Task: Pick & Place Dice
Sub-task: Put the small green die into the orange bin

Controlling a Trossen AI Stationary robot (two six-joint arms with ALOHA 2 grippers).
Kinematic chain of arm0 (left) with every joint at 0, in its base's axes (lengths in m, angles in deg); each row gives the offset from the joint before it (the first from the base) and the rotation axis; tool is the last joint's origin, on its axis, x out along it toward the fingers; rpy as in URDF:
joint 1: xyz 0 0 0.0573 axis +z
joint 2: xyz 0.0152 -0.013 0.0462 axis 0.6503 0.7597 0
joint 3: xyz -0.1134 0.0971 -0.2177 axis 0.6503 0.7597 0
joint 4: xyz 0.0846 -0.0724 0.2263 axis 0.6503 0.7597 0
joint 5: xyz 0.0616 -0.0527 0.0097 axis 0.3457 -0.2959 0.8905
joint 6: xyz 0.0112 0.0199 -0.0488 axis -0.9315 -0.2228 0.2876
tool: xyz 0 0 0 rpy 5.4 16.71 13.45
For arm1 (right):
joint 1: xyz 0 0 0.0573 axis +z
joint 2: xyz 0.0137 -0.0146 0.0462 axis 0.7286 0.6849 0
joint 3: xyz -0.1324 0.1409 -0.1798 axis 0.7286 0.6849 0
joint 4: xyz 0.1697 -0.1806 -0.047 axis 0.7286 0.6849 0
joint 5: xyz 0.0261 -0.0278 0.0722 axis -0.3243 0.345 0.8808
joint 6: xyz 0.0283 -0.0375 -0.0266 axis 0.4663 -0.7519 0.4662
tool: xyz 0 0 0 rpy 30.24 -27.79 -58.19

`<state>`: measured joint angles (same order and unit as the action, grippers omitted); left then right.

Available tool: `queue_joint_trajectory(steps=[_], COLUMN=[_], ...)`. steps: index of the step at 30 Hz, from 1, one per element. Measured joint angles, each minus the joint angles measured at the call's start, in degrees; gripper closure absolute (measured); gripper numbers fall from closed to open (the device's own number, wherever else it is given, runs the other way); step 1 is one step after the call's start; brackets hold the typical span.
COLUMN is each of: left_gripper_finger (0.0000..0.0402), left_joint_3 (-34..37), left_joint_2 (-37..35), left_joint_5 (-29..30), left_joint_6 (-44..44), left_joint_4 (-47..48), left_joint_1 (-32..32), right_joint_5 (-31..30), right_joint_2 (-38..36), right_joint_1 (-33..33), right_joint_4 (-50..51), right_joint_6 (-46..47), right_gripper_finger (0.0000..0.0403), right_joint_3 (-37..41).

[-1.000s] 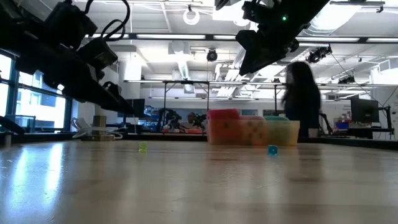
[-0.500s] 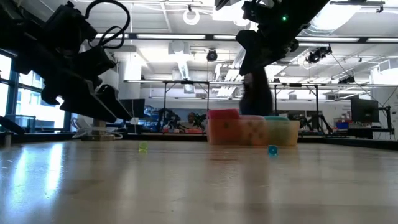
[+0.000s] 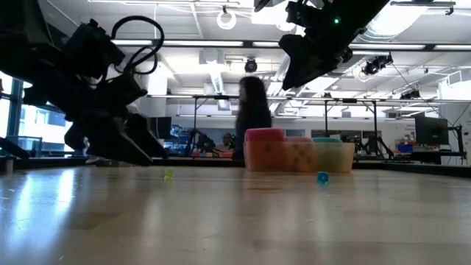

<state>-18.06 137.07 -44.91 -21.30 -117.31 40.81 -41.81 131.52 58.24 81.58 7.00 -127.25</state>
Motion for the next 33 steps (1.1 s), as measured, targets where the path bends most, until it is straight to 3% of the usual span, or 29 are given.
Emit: queue_joint_trajectory(steps=[7, 13, 29, 33], left_gripper_finger=[0.0002, 0.0004, 0.0021, 0.0021], left_joint_3=[0.0, 0.0, 0.0, -0.04], left_joint_2=[7.67, 8.37, 8.45, 11.57], left_joint_5=[-1.11, -4.73, -2.9, -2.12], left_joint_6=[5.43, 7.95, 6.58, 8.33], left_joint_4=[-5.7, -6.31, -6.25, -9.05], left_joint_1=[1.39, 3.34, 2.84, 2.84], right_joint_5=[0.01, 0.04, 7.5, 7.52], right_joint_2=[0.0, 0.0, 0.0, 0.0], right_joint_1=[0.0, 0.0, 0.21, 0.26], right_joint_4=[0.0, 0.0, -0.45, -0.83], right_joint_6=[-0.13, -0.03, 4.6, 4.55], right_gripper_finger=[0.0221, 0.0221, 0.0221, 0.0221], right_joint_3=[0.0, 0.0, 0.0, 0.0])
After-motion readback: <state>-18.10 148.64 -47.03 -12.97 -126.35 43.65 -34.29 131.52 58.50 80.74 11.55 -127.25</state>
